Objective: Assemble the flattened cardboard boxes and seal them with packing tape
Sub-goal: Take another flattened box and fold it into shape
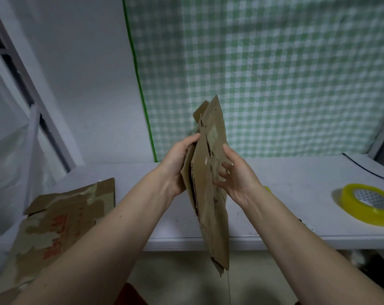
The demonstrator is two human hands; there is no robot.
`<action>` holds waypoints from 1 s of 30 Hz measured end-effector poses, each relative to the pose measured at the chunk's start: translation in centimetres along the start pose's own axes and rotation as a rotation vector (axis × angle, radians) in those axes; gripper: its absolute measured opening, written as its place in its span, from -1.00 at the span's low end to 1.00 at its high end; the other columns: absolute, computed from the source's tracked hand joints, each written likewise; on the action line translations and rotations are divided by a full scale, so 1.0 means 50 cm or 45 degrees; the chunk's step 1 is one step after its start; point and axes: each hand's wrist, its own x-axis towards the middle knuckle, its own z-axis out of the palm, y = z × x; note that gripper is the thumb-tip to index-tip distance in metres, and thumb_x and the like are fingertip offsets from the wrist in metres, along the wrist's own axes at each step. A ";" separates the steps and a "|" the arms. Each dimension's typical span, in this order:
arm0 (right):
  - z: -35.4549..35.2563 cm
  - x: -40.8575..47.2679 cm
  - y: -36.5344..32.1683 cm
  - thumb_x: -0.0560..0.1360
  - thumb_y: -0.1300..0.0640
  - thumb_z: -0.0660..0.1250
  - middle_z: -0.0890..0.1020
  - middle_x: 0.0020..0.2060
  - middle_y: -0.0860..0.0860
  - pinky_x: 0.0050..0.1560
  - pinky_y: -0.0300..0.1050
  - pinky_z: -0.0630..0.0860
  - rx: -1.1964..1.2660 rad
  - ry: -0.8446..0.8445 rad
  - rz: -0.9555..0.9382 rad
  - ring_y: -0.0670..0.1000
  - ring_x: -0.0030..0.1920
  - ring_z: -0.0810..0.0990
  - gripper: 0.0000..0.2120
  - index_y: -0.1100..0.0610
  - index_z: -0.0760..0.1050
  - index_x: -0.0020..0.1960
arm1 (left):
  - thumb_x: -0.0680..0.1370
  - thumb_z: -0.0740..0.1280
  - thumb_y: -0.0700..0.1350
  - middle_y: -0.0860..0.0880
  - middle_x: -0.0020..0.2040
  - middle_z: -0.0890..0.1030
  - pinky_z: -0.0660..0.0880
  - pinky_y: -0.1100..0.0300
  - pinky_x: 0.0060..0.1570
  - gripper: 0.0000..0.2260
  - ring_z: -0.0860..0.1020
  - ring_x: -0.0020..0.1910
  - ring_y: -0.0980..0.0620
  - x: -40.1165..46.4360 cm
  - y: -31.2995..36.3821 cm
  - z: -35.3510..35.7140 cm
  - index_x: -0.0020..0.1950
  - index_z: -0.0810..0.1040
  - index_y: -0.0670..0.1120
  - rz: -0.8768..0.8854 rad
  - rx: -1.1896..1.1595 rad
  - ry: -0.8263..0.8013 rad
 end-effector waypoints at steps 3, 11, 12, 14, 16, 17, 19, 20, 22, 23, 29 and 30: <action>-0.002 0.001 0.000 0.53 -0.04 0.31 0.68 -0.30 -0.01 0.03 0.03 0.57 0.006 0.067 0.041 -0.04 -0.32 0.64 -0.79 0.08 0.57 0.03 | 0.61 0.19 -0.01 -0.04 -0.42 0.60 0.49 0.27 -0.47 -0.61 0.57 -0.49 0.04 -0.009 0.012 -0.001 -0.30 0.63 -0.13 -0.019 0.044 0.047; 0.032 0.005 -0.019 0.48 -0.24 0.29 0.66 -0.02 0.17 -0.02 0.10 0.59 -0.059 0.113 0.150 0.14 -0.05 0.65 -0.52 0.16 0.61 0.08 | 0.46 0.11 -0.49 -0.17 -0.42 0.57 0.60 0.15 -0.40 -0.76 0.57 -0.44 -0.07 -0.016 0.040 0.015 -0.18 0.53 -0.30 -0.020 0.567 -0.023; 0.038 0.006 -0.036 0.49 -0.27 0.25 0.67 -0.06 0.17 -0.10 0.07 0.58 -0.074 0.119 0.151 0.12 -0.09 0.65 -0.51 0.16 0.61 0.04 | 0.47 0.13 -0.50 -0.19 -0.35 0.58 0.60 0.11 -0.34 -0.76 0.57 -0.40 -0.09 -0.015 0.041 0.020 -0.12 0.56 -0.29 -0.002 0.621 -0.020; 0.049 0.014 -0.078 0.49 -0.31 0.21 0.66 -0.14 0.16 -0.19 0.04 0.54 -0.139 0.159 0.150 0.10 -0.14 0.64 -0.46 0.17 0.58 0.04 | 0.48 0.18 -0.48 -0.23 -0.22 0.62 0.61 0.00 -0.17 -0.75 0.60 -0.28 -0.15 -0.016 0.044 0.027 -0.05 0.59 -0.24 0.033 0.725 -0.042; 0.059 0.020 -0.117 0.46 -0.35 0.22 0.62 -0.09 0.21 -0.22 0.11 0.51 -0.170 0.186 0.186 0.16 -0.09 0.61 -0.32 0.24 0.50 0.21 | 0.48 0.22 -0.45 -0.26 -0.10 0.65 0.61 -0.11 -0.03 -0.76 0.63 -0.13 -0.22 -0.021 0.042 0.032 -0.01 0.60 -0.20 0.065 0.844 -0.087; 0.062 0.025 -0.131 0.44 -0.36 0.23 0.60 -0.05 0.25 -0.21 0.18 0.49 -0.180 0.209 0.222 0.21 -0.06 0.59 -0.26 0.26 0.43 0.29 | 0.49 0.24 -0.42 -0.25 -0.06 0.66 0.60 -0.13 0.00 -0.77 0.64 -0.07 -0.23 -0.025 0.041 0.036 0.00 0.60 -0.17 0.079 0.904 -0.106; 0.070 0.031 -0.152 0.44 -0.35 0.24 0.53 0.09 0.32 -0.10 0.29 0.42 -0.171 0.276 0.285 0.29 0.04 0.54 -0.19 0.29 0.31 0.38 | 0.52 0.25 -0.37 -0.20 -0.04 0.67 0.61 -0.11 0.00 -0.76 0.65 -0.04 -0.20 -0.030 0.037 0.042 0.03 0.60 -0.10 0.095 0.980 -0.135; 0.070 0.036 -0.159 0.45 -0.34 0.25 0.49 0.18 0.32 -0.03 0.33 0.39 -0.151 0.310 0.299 0.31 0.12 0.51 -0.17 0.30 0.27 0.41 | 0.53 0.25 -0.37 -0.16 -0.05 0.67 0.62 -0.08 -0.02 -0.74 0.65 -0.04 -0.17 -0.031 0.036 0.043 0.06 0.59 -0.07 0.099 1.003 -0.144; 0.072 0.047 -0.167 0.46 -0.34 0.24 0.46 0.23 0.32 0.00 0.36 0.37 -0.113 0.354 0.320 0.32 0.17 0.48 -0.18 0.30 0.26 0.41 | 0.53 0.24 -0.36 -0.13 -0.04 0.68 0.62 -0.07 -0.02 -0.70 0.65 -0.04 -0.14 -0.033 0.038 0.042 0.13 0.60 -0.06 0.109 1.039 -0.141; 0.074 0.052 -0.168 0.45 -0.34 0.23 0.48 0.17 0.32 0.00 0.38 0.37 -0.110 0.359 0.340 0.33 0.14 0.49 -0.20 0.31 0.31 0.36 | 0.52 0.25 -0.36 -0.13 -0.04 0.68 0.62 -0.08 -0.01 -0.69 0.65 -0.04 -0.14 -0.034 0.040 0.039 0.15 0.60 -0.07 0.112 1.051 -0.129; 0.080 0.062 -0.170 0.48 -0.08 0.18 0.64 0.05 0.18 -0.23 0.17 0.51 -0.258 0.399 0.278 0.23 -0.01 0.60 -0.60 0.19 0.56 0.08 | 0.48 0.26 -0.40 -0.17 -0.02 0.69 0.59 -0.14 0.05 -0.68 0.65 0.00 -0.18 -0.056 0.076 0.006 0.14 0.63 -0.13 0.126 1.035 -0.034; 0.082 0.060 -0.171 0.45 0.02 0.18 0.65 0.05 0.17 -0.17 0.21 0.54 -0.300 0.390 0.263 0.23 0.00 0.61 -0.69 0.17 0.56 0.04 | 0.48 0.23 -0.41 -0.18 -0.02 0.69 0.59 -0.14 0.04 -0.66 0.65 0.00 -0.19 -0.059 0.081 0.001 0.14 0.63 -0.14 0.125 1.026 -0.004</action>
